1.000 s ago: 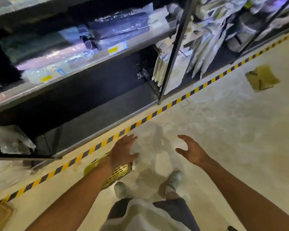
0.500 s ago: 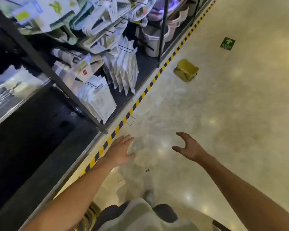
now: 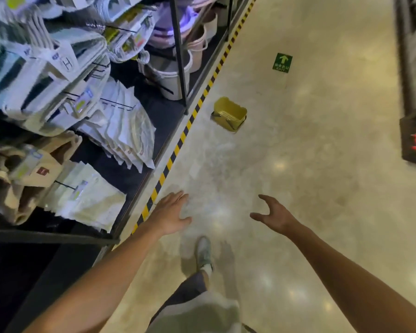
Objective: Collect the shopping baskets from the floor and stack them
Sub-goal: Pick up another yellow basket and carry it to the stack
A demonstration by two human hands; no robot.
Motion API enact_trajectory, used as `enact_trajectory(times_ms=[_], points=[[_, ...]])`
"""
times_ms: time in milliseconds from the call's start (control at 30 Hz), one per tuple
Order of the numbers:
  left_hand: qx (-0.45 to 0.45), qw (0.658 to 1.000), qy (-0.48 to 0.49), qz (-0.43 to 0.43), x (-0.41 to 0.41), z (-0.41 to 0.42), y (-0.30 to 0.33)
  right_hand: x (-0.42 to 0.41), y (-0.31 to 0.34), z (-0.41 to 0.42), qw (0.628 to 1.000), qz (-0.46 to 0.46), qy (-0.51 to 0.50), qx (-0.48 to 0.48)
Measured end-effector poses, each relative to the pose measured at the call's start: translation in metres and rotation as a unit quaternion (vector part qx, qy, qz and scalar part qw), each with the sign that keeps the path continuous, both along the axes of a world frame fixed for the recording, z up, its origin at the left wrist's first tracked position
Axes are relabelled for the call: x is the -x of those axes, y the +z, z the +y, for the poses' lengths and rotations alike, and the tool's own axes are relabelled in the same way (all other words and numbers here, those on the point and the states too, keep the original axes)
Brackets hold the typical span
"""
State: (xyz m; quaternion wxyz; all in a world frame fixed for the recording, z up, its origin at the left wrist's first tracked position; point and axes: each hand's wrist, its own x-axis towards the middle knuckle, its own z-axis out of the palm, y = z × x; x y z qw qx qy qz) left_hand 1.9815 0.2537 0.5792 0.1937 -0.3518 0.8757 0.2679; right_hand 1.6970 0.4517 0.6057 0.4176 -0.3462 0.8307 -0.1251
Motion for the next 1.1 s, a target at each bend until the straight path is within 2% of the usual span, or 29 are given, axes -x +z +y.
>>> enact_trajectory(times_ms=[333,600,833,1000,1100], points=[[0.011,0.999,-0.052,-0.011,0.197,-0.182,0.012,0.168,0.000,-0.136,0.998,-0.007,-0.064,0.006],[0.010,0.998,-0.037,-0.052,0.362,-0.296,0.005,0.332,-0.022,-0.255,0.997,-0.035,-0.066,0.003],[0.028,0.999,-0.008,-0.045,0.457,-0.389,0.015,0.443,-0.027,-0.357,0.998,-0.046,-0.034,-0.005],[0.020,0.998,-0.002,-0.058,0.502,-0.467,0.011,0.488,-0.038,-0.437,0.998,-0.051,-0.026,-0.022],[0.016,0.998,-0.023,-0.050,0.528,-0.518,-0.001,0.505,-0.050,-0.479,0.996,-0.059,-0.056,-0.031]])
